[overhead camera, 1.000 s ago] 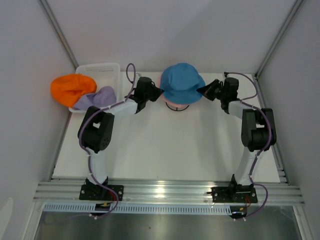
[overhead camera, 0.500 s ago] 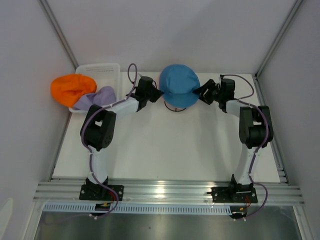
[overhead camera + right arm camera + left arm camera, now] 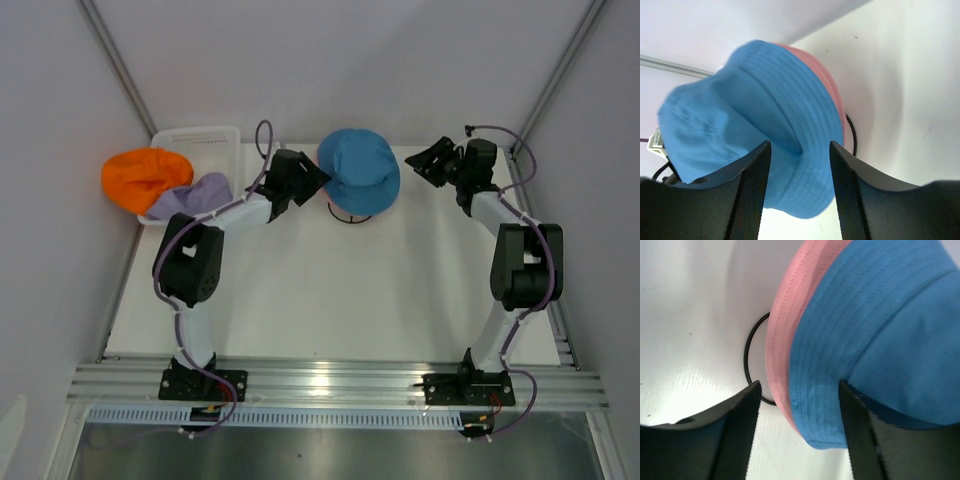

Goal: Stack the hats

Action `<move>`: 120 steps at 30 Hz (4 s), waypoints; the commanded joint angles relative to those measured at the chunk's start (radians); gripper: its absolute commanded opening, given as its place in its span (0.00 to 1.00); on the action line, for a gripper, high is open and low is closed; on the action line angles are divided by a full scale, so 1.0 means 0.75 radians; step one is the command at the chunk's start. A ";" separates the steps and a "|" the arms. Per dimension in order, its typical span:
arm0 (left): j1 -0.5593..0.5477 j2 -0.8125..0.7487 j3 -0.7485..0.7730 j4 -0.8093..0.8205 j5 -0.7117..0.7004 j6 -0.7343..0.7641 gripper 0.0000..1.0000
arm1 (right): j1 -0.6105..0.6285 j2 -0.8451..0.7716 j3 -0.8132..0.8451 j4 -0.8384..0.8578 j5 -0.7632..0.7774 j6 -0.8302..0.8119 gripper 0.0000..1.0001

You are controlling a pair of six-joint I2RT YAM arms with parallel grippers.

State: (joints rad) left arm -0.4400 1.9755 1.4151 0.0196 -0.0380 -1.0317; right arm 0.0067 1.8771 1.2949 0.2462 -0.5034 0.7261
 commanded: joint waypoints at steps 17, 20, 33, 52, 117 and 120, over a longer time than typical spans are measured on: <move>0.280 -0.002 0.475 0.176 0.745 0.492 0.74 | 0.003 0.054 0.482 -0.273 -0.180 -0.252 0.63; 0.280 0.168 0.598 0.237 0.919 0.455 0.73 | 0.003 0.087 0.533 -0.318 -0.216 -0.269 0.63; 0.284 0.370 0.670 0.248 0.856 0.445 0.81 | 0.132 0.134 0.693 -0.570 -0.176 -0.481 0.63; 0.286 0.555 0.682 0.542 0.942 0.144 0.68 | 0.187 0.154 0.744 -0.604 -0.159 -0.483 0.63; 0.517 -0.386 0.680 -0.923 0.016 0.758 0.99 | 0.220 -0.473 0.483 -0.842 -0.047 -0.614 1.00; 0.605 -0.570 0.497 -1.032 -0.143 0.803 0.98 | 0.296 -0.560 0.401 -0.781 -0.039 -0.594 1.00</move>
State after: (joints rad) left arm -0.0307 1.6764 1.8816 -0.4965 0.0769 -0.5236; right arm 0.1783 1.4883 1.6550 -0.3843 -0.5499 0.2878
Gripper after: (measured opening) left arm 0.988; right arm 0.993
